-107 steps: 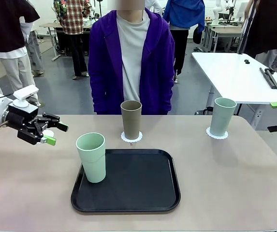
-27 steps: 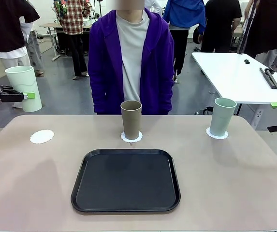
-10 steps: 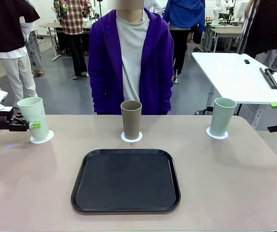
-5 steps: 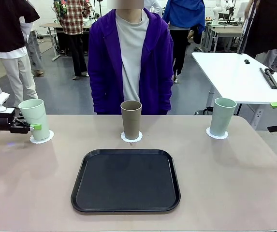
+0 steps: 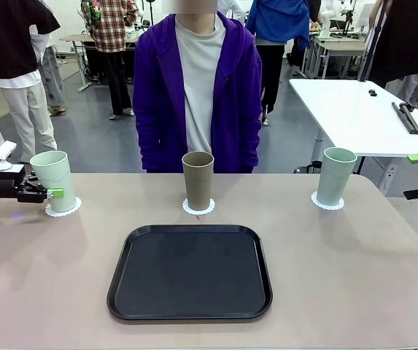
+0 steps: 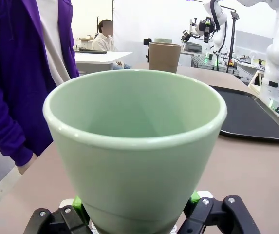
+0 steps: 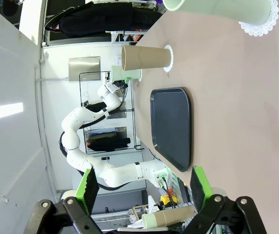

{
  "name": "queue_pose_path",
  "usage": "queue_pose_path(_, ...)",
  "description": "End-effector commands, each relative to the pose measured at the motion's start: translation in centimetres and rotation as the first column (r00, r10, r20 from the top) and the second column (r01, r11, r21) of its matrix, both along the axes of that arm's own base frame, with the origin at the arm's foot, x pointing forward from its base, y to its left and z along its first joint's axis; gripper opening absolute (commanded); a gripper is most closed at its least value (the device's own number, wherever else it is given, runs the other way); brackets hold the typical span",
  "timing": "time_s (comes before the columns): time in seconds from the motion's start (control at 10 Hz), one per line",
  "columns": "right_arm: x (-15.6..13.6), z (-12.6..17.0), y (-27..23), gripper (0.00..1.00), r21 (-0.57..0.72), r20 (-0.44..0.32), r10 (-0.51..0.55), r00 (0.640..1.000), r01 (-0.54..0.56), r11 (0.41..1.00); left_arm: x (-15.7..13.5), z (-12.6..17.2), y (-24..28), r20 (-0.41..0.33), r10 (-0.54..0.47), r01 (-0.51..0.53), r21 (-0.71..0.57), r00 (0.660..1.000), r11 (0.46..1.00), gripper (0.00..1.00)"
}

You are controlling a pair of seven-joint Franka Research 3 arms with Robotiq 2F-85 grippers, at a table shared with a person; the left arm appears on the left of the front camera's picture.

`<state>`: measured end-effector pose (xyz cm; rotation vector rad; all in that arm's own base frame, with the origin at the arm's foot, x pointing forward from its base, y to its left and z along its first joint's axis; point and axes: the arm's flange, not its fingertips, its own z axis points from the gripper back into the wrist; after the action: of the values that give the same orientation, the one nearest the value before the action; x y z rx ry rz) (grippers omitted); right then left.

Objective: Place coasters on the table and set cups on them.
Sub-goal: Take one Reusable plastic cup from the Flat Tray and place it on a coaster set by the human.

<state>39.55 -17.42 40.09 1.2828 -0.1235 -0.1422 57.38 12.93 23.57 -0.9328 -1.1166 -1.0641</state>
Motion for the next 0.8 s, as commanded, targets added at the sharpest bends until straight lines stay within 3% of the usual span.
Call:
queue_pose_path(0.0, -0.09, 0.05, 0.14, 1.00, 0.001, -0.003, -0.006, 1.000, 0.006, 1.000, 0.34, -0.01, 0.41, 0.027, -0.046, 0.045, 0.017, 0.999, 0.999, 0.96)
queue_pose_path(0.1, -0.09, 0.05, 0.14, 1.00, 0.001, -0.003, -0.006, 1.000, 0.006, 1.000, 0.27, -0.08, 0.49, 0.026, -0.048, 0.047, 0.020, 0.999, 0.999, 1.00)
queue_pose_path(0.5, -0.09, 0.05, 0.14, 1.00, 0.001, -0.003, -0.006, 1.000, 0.006, 1.000, 0.26, -0.04, 0.75, 0.027, -0.054, 0.052, 0.051, 0.998, 0.997, 1.00)
queue_pose_path(0.7, -0.09, 0.05, 0.14, 1.00, 0.001, -0.003, -0.006, 1.000, 0.006, 1.000, 0.44, -0.06, 0.84, 0.014, -0.041, 0.039, 0.127, 0.999, 0.991, 1.00)
